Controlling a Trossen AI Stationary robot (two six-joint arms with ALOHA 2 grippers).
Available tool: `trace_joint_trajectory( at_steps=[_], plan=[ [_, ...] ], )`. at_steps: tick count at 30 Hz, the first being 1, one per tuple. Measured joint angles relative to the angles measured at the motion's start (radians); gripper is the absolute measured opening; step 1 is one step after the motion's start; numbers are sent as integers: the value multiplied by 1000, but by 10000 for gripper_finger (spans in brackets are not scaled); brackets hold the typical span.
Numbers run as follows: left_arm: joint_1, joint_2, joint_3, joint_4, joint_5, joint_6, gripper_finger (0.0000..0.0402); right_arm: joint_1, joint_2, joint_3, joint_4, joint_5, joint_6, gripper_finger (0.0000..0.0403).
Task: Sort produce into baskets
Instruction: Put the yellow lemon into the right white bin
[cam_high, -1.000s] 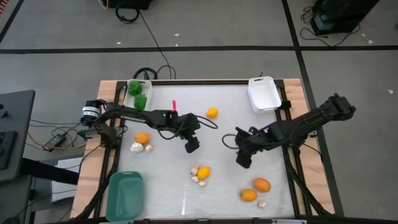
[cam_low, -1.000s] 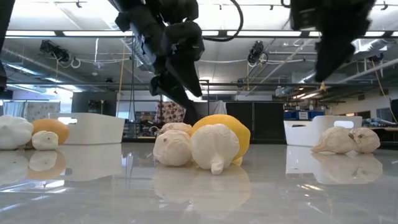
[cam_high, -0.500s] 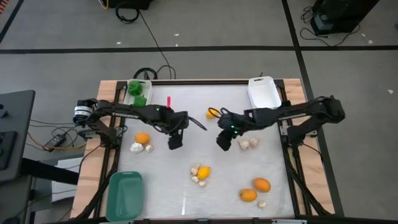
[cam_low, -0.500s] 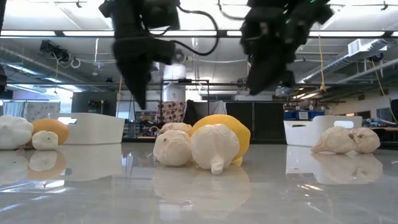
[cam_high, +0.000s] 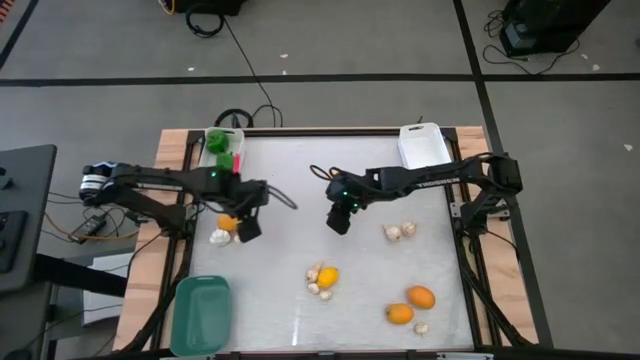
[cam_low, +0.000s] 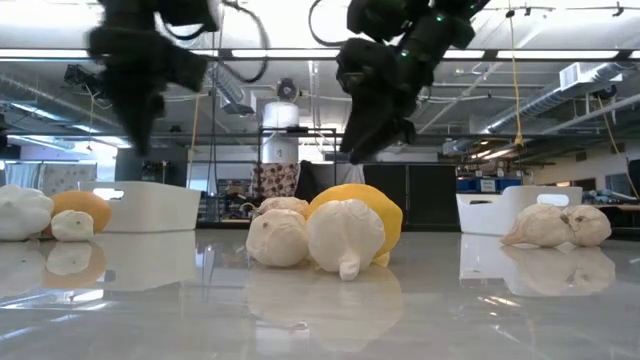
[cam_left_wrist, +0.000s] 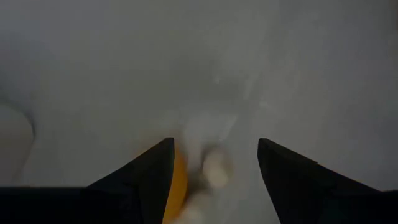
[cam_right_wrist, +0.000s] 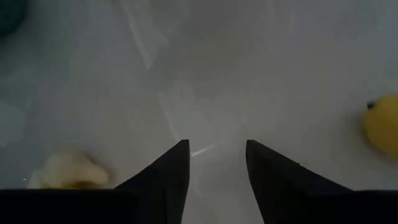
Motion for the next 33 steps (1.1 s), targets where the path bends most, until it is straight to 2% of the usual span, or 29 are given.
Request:
trace_joint_trajectory(
  at_steps=[6, 11, 16, 22, 33],
  plan=[
    [-29, -24, -63, -36, 7, -64, 263, 0, -2, 1, 20, -11, -1, 170],
    [-29, -24, -76, -45, 44, -50, 322, 10, -2, 1, -5, -27, 23, 170],
    [-27, -22, -76, -105, 1, -37, 364, 40, -2, 1, -24, -23, 26, 170],
    [-5, -22, -82, -96, -10, -38, 362, 67, -2, 1, -24, 10, 28, 170],
    [41, -24, -234, -48, 33, -100, 358, 104, -2, 1, -27, 5, 53, 169]
  ],
)
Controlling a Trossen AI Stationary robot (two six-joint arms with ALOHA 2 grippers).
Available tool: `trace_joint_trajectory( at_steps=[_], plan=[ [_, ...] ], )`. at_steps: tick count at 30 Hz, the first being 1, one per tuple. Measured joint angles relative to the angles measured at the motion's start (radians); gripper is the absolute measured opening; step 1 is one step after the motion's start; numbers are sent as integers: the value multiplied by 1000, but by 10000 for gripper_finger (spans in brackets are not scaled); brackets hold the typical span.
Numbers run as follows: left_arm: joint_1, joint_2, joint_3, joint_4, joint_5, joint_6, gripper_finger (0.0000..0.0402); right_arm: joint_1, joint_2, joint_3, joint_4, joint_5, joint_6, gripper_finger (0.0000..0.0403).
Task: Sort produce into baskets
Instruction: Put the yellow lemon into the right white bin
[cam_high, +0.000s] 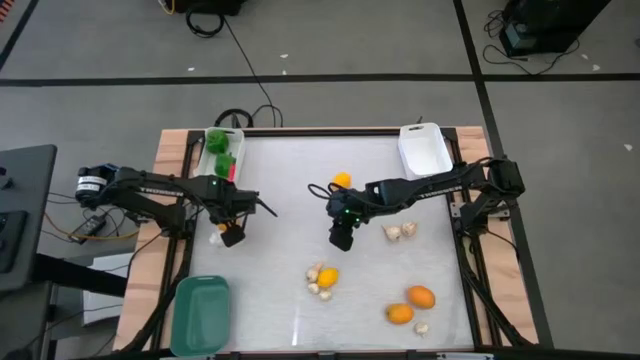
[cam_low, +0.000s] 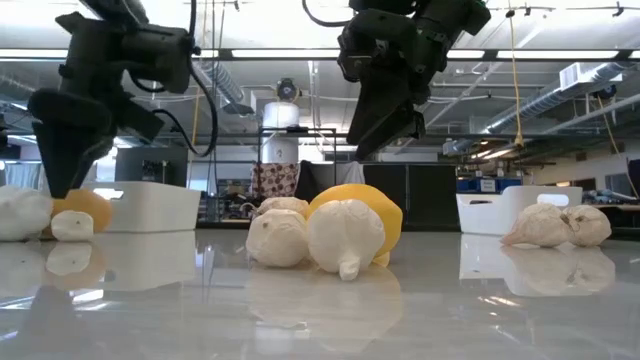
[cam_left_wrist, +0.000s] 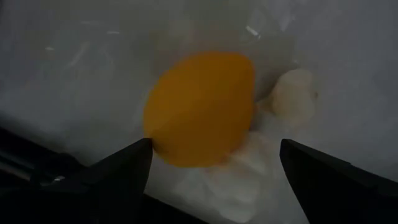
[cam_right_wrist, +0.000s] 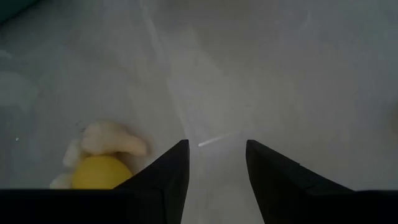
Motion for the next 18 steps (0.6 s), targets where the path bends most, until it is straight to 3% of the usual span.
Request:
trace_joint_trajectory(
  at_steps=[8, 18],
  plan=[
    [0, -1, -88, 153, 41, -6, 350, -1, 0, 0, -2, -14, 3, 169],
    [2, 0, -100, 289, 23, -24, 274, -1, 0, 0, -2, -31, 18, 169]
  ],
)
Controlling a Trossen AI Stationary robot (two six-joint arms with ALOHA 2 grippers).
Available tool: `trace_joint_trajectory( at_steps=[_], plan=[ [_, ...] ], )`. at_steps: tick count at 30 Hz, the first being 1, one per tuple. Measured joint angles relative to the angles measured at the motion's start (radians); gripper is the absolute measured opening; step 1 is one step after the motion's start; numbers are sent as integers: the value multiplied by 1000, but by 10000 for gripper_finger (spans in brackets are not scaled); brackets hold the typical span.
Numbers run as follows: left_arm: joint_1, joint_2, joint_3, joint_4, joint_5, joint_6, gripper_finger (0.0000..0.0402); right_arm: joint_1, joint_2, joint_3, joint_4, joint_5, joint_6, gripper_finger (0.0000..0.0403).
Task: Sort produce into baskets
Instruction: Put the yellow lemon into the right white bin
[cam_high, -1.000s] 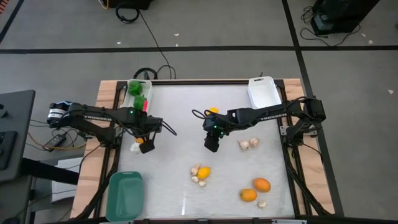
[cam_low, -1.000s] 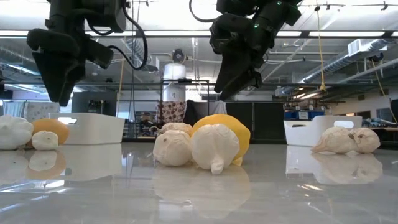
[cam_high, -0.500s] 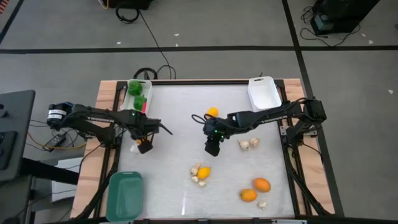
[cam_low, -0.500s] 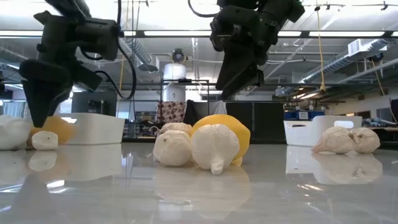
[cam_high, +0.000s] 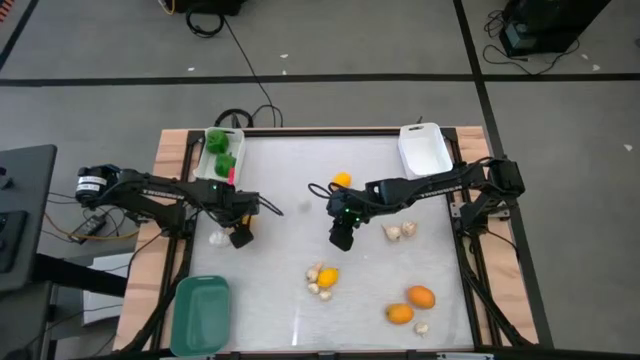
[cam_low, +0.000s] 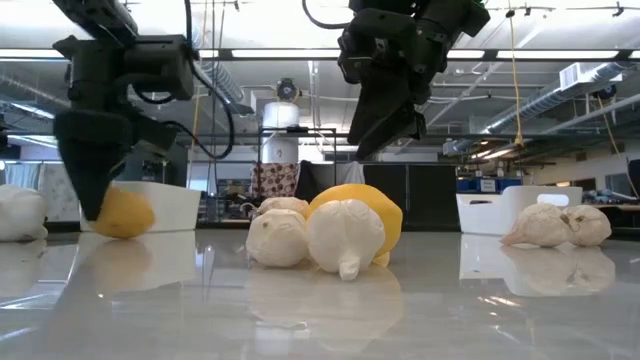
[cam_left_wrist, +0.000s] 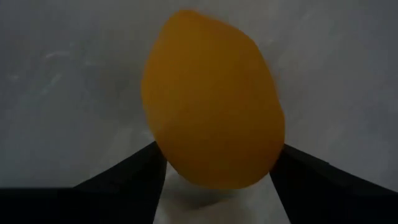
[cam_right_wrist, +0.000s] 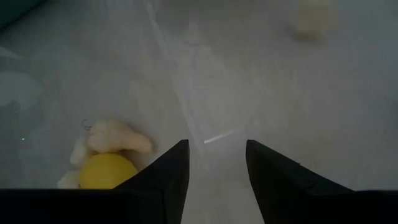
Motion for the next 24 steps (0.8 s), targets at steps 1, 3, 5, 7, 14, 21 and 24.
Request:
trace_joint_trajectory(
  at_steps=[1, 3, 5, 7, 14, 21, 24],
  plan=[
    [0, 0, 0, 12, 0, 0, 272, 0, 0, 0, 0, -1, 0, 169],
    [0, 0, 0, 20, 0, 1, 271, 0, 0, 0, 0, -1, 0, 169],
    [0, 0, 0, 36, 0, 7, 270, 0, 0, 0, 0, -1, 0, 169],
    [0, 0, 0, 64, 0, 11, 265, 0, 0, 0, 0, -1, 0, 169],
    [0, 0, 0, 248, 16, 13, 240, 3, -1, 0, 1, -12, -1, 169],
    [0, 0, 0, 541, 107, 26, 233, 7, -1, 0, 67, -64, -72, 170],
    [0, 0, 1, 671, 135, 26, 232, 9, -5, 0, 125, -55, -176, 175]
  ],
)
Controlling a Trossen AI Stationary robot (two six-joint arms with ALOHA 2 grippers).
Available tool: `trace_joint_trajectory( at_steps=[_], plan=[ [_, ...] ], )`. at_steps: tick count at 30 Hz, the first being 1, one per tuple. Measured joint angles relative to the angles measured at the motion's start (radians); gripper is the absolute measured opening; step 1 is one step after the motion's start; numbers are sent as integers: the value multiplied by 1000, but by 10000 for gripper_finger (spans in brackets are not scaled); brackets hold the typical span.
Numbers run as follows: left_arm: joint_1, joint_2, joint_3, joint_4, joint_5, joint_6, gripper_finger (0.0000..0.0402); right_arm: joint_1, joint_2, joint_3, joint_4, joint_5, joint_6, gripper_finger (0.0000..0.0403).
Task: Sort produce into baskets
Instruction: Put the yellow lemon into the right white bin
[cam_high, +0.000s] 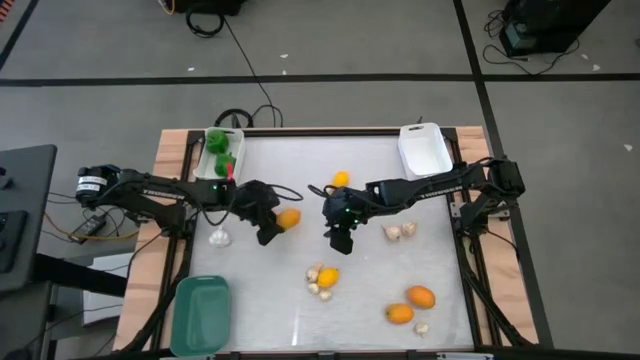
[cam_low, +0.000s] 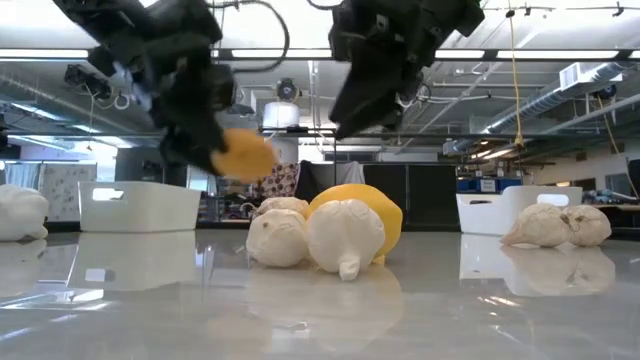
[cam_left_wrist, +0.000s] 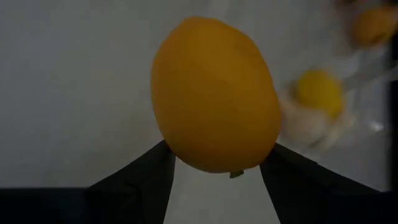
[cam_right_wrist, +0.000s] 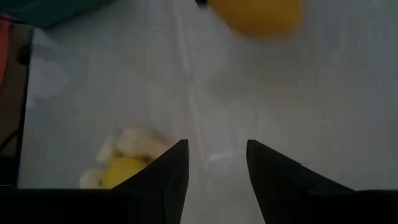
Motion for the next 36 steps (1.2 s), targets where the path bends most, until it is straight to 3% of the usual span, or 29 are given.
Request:
trace_joint_trajectory(
  at_steps=[5, 9, 11, 15, 20, 22, 26, 30, 33, 36],
  plan=[
    [0, 0, 0, 128, 37, -22, 232, 16, -22, 0, 112, 113, -209, 203],
    [0, 0, 0, 140, 62, -29, 232, 30, -52, 0, 131, 249, -369, 247],
    [0, 0, 0, 147, 73, -30, 232, 32, -57, 0, 140, 264, -445, 275],
    [-1, 0, 0, 192, 81, -26, 232, 33, -48, 0, 167, 152, -479, 331],
    [-1, 0, 0, 179, 42, -24, 232, 18, -49, 0, 126, 167, -377, 373],
    [-1, 0, 0, 150, 8, -27, 232, -3, -49, 0, 62, 185, -291, 377],
    [-1, 16, 0, 161, -18, -53, 233, -47, -49, -16, -136, 119, -179, 371],
    [-6, 67, 0, 201, -18, -71, 240, -57, -49, -53, -278, 24, -178, 365],
    [-14, 110, 0, 232, -17, -74, 247, -45, -49, -77, -282, -72, -191, 364],
    [-22, 151, 0, 274, -3, -76, 251, -10, -49, -92, -268, -77, -264, 364]
  ],
)
